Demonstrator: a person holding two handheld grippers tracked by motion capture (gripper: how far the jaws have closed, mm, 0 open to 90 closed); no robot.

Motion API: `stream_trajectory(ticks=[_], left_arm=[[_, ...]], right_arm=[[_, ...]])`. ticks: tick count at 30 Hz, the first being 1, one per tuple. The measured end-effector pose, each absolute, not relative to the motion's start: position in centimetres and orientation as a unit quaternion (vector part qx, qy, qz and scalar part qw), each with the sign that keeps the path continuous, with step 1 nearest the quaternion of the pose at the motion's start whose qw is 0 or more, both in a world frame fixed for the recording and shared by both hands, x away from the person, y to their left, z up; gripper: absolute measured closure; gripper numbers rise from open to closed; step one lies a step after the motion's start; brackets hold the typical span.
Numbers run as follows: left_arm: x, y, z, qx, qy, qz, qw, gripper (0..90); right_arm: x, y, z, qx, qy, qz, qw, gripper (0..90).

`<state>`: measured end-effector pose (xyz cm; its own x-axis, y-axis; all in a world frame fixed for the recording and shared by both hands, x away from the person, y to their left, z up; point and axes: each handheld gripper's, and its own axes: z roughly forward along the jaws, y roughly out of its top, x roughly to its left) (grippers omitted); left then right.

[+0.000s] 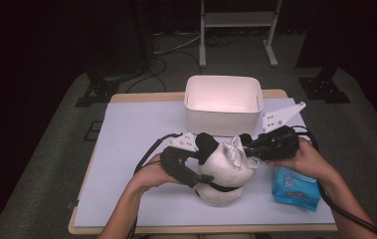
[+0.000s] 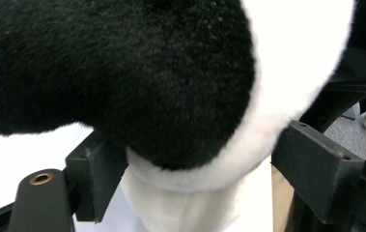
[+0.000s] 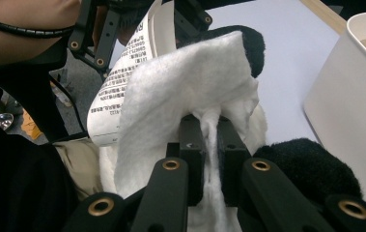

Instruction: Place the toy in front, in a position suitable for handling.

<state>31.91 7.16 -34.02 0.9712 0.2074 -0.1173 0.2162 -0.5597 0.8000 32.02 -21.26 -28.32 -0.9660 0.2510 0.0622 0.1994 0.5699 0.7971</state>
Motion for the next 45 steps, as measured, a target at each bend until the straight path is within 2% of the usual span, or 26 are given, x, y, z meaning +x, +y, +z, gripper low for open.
stream_trajectory(ticks=[2,6,9,17,29,45], left_arm=[[31.9,7.1,-34.0,0.882,0.118,-0.003,0.457,20.9],[31.9,7.2,-33.7,0.879,0.106,0.003,0.465,33.0],[32.0,7.3,-33.2,0.885,0.100,0.003,0.455,36.9],[32.0,7.5,-32.6,0.903,0.085,0.005,0.421,38.6],[31.5,7.6,-32.9,0.901,0.073,0.008,0.428,43.2],[30.9,7.3,-32.9,0.900,0.054,0.015,0.433,43.3]], right_arm=[[31.9,-21.2,-28.3,0.127,0.886,0.445,0.030,84.2],[31.6,-21.4,-28.3,0.125,0.884,0.450,0.022,84.2],[31.5,-21.5,-28.2,0.124,0.882,0.453,0.021,84.2],[31.3,-20.5,-27.9,0.113,0.886,0.449,0.021,84.1],[31.3,-20.6,-27.1,0.106,0.887,0.447,0.035,83.8],[34.5,-22.8,-27.7,0.170,0.881,0.440,0.042,83.6]])
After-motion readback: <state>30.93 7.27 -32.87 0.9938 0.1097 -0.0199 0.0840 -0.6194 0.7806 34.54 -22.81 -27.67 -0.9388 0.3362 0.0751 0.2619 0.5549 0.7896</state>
